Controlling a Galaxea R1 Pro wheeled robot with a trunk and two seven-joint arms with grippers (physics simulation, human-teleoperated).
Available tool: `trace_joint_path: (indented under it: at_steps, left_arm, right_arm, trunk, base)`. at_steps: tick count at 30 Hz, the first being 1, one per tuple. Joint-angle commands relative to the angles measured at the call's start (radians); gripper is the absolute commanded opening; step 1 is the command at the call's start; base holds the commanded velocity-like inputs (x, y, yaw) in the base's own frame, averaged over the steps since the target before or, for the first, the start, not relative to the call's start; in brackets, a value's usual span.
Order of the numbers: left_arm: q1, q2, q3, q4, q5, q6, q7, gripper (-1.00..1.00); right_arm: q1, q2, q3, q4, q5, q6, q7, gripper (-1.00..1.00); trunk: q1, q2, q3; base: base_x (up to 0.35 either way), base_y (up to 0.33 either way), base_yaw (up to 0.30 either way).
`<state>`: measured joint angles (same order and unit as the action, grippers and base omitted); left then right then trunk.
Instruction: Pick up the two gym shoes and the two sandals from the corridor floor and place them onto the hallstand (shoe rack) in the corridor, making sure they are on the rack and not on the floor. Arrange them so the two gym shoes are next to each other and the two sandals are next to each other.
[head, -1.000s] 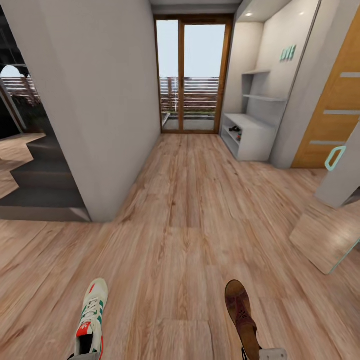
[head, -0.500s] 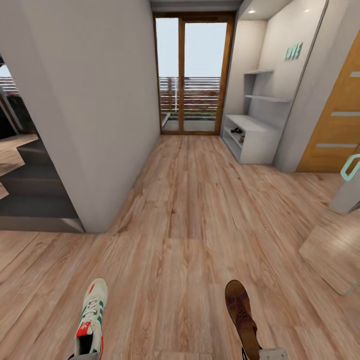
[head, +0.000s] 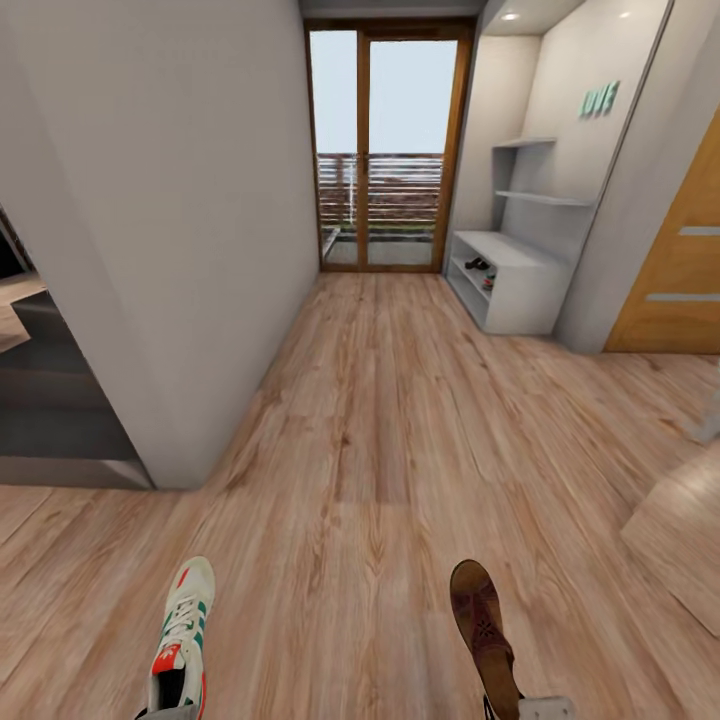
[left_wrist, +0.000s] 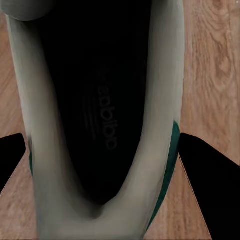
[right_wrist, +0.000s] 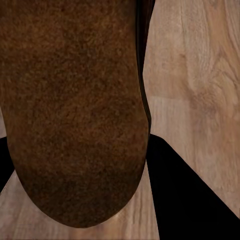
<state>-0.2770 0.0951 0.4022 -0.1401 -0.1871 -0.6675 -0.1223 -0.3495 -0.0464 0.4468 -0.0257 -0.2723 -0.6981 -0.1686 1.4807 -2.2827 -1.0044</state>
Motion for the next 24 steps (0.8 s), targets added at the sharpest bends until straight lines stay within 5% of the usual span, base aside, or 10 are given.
trace_joint_path:
  at_steps: [1,24]
  left_arm:
    - [-0.001,0.000,0.009,0.001,-0.006,-0.003,-0.005,-1.00]
    - [-0.001,0.000,0.009,-0.001,-0.006,-0.003,-0.005,-1.00]
  right_arm:
    - [0.000,0.000,0.009,0.000,-0.008,-0.001,-0.002,-1.00]
    - [0.000,0.000,0.009,0.000,-0.008,-0.001,-0.002,-1.00]
  trunk:
    - [0.000,0.000,-0.001]
    - [0.000,0.000,-0.001]
  base:
    - [0.337,0.000,0.000]
    - [0.337,0.000,0.000]
